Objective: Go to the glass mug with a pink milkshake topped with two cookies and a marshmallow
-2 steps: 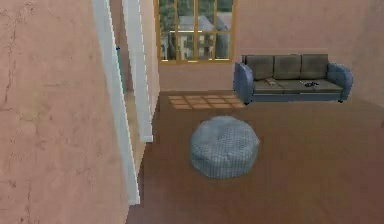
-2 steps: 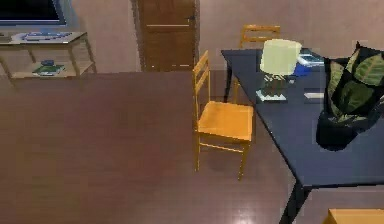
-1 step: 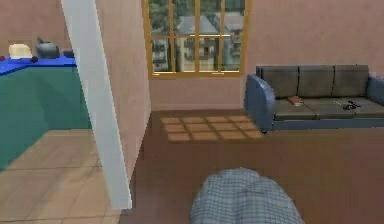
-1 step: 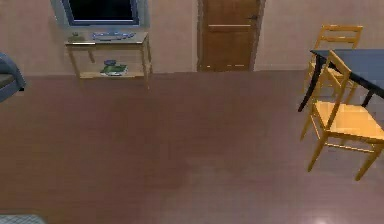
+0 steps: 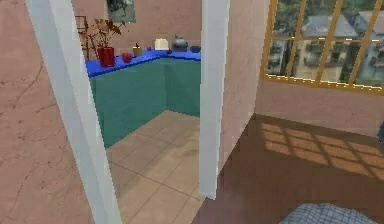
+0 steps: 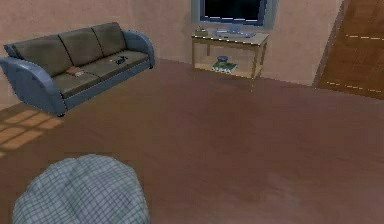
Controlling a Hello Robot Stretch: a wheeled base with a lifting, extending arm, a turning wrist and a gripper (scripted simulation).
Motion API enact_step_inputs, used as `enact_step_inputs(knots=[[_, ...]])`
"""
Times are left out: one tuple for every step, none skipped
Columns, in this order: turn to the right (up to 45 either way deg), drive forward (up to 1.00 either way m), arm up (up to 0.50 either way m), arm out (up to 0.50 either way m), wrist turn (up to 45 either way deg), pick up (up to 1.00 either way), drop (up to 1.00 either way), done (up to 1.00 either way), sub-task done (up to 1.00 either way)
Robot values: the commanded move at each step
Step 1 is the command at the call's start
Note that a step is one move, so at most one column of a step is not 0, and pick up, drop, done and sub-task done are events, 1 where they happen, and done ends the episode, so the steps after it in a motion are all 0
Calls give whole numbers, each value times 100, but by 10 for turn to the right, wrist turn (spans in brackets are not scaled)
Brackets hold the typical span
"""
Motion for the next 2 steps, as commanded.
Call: enact_step_inputs(knots=[[0,5,0,0,0,0,0,0,0],[60,0,0,0,0,0,0,0,0]])
